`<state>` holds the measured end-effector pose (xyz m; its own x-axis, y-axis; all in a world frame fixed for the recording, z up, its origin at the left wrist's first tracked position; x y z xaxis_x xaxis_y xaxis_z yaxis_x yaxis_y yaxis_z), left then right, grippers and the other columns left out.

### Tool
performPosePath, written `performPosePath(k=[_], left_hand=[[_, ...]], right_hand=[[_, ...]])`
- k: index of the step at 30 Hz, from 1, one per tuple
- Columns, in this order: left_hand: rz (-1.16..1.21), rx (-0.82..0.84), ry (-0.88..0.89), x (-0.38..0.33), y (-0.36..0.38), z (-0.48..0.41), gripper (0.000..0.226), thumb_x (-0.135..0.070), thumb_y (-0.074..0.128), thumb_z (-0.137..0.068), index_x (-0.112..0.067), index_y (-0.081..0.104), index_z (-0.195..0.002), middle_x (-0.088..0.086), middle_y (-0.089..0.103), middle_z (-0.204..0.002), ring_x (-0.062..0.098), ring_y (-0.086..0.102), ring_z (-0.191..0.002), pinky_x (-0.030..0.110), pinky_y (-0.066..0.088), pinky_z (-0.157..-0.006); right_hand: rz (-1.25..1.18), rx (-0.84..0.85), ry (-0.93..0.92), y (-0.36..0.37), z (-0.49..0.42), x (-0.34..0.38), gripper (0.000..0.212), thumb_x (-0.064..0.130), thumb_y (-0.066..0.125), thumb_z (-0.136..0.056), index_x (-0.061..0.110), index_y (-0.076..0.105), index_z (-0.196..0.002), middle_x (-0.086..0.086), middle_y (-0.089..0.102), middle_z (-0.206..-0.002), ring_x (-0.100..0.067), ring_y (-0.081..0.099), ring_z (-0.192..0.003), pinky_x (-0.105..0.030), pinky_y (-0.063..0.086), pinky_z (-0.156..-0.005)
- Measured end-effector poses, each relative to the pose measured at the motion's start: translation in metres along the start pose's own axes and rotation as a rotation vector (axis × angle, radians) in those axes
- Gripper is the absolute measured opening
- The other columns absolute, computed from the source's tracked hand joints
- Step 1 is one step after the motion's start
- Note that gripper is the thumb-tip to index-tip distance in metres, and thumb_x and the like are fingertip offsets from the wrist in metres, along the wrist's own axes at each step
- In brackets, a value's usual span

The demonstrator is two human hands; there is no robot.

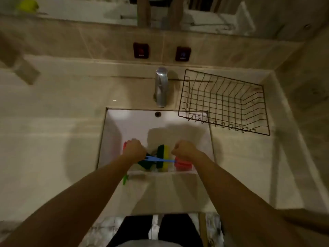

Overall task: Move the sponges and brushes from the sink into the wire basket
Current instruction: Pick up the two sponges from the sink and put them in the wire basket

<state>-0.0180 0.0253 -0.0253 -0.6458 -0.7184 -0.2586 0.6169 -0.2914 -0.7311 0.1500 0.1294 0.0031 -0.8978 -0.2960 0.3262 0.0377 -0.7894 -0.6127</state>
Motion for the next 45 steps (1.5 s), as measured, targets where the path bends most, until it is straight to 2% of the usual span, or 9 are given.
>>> performPosePath(k=[5,11,16,20,26,32,35,39,45], left_hand=[[-0.049,0.002,0.157,0.013,0.009,-0.031,0.025,-0.006,0.062,-0.084,-0.015,0.069,-0.105,0.008,0.058,-0.117,0.023,0.059,-0.101,0.029,0.049,-0.093],[-0.295,0.083,0.321,0.016,0.030,-0.067,0.041,-0.010,0.066,-0.079,-0.031,0.063,-0.113,-0.001,0.056,-0.119,0.024,0.053,-0.108,0.042,0.045,-0.094],[-0.454,0.182,0.501,0.006,0.050,-0.062,0.027,-0.015,0.064,-0.084,-0.018,0.060,-0.110,0.006,0.059,-0.116,0.026,0.060,-0.106,0.041,0.050,-0.092],[-0.618,0.106,0.575,0.001,0.058,-0.058,0.047,-0.019,0.061,-0.088,-0.014,0.048,-0.132,0.012,0.055,-0.127,0.033,0.048,-0.121,0.044,0.051,-0.092],[-0.746,0.075,0.582,0.004,0.065,-0.058,0.062,-0.029,0.069,-0.081,-0.015,0.042,-0.136,0.013,0.049,-0.136,0.034,0.040,-0.130,0.047,0.037,-0.107],[-0.583,-0.109,0.439,0.001,0.046,-0.057,0.049,-0.032,0.076,-0.062,-0.008,0.059,-0.102,0.013,0.061,-0.096,0.032,0.056,-0.089,0.041,0.049,-0.070],[-0.482,-0.188,0.342,0.002,0.039,-0.059,0.048,-0.026,0.076,-0.059,-0.003,0.059,-0.098,0.018,0.060,-0.093,0.037,0.055,-0.083,0.044,0.049,-0.068],[-0.418,-0.238,0.288,0.004,0.035,-0.066,0.053,-0.026,0.076,-0.061,-0.002,0.055,-0.105,0.020,0.058,-0.097,0.037,0.053,-0.085,0.045,0.050,-0.070],[-0.380,-0.297,0.258,0.001,0.024,-0.071,0.053,-0.028,0.071,-0.065,-0.003,0.052,-0.108,0.018,0.056,-0.100,0.036,0.051,-0.086,0.043,0.048,-0.070]], right_hand=[[-0.034,-0.070,-0.016,0.010,-0.039,0.010,0.021,0.010,0.053,-0.088,0.001,0.065,-0.103,-0.016,0.068,-0.100,-0.033,0.065,-0.090,-0.035,0.053,-0.070],[0.015,-0.067,-0.059,0.031,-0.088,0.009,0.059,0.025,0.058,-0.091,0.012,0.033,-0.142,-0.017,0.042,-0.132,-0.035,0.050,-0.114,-0.041,0.051,-0.090],[0.045,-0.054,-0.107,0.053,-0.099,0.001,0.056,0.017,0.058,-0.091,0.011,0.035,-0.141,-0.019,0.042,-0.129,-0.037,0.052,-0.108,-0.045,0.052,-0.090],[0.051,-0.043,-0.114,0.055,-0.103,-0.008,0.052,0.008,0.057,-0.089,0.012,0.039,-0.138,-0.019,0.043,-0.132,-0.035,0.050,-0.112,-0.042,0.049,-0.094],[0.065,0.003,-0.112,0.052,-0.108,-0.019,0.054,0.003,0.057,-0.087,0.013,0.041,-0.137,-0.018,0.041,-0.135,-0.034,0.045,-0.119,-0.043,0.046,-0.101],[-0.041,-0.064,-0.095,0.056,-0.108,-0.026,0.057,-0.009,0.055,-0.086,0.009,0.039,-0.138,-0.016,0.038,-0.139,-0.031,0.046,-0.119,-0.038,0.048,-0.099],[-0.020,-0.134,-0.026,0.064,-0.105,-0.024,0.050,0.018,0.059,-0.092,0.007,0.039,-0.137,-0.018,0.040,-0.135,-0.033,0.048,-0.116,-0.039,0.049,-0.093],[-0.047,-0.206,0.117,0.076,-0.109,-0.014,0.069,0.057,0.063,-0.082,0.009,0.043,-0.127,-0.014,0.047,-0.121,-0.033,0.050,-0.106,-0.041,0.048,-0.083],[-0.059,-0.258,0.124,0.076,-0.115,0.001,0.065,0.041,0.074,-0.075,0.008,0.044,-0.122,-0.014,0.048,-0.121,-0.032,0.049,-0.105,-0.038,0.046,-0.076]])
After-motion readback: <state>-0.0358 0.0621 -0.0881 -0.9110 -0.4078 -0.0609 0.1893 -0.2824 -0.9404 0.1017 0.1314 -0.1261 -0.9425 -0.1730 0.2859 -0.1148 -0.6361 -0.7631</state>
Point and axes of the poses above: each hand's wrist, its own z-axis away from the middle knuckle, its own y-axis out of the palm, x = y × z, the point moved 4 cm from there along -z, towards the middle knuckle
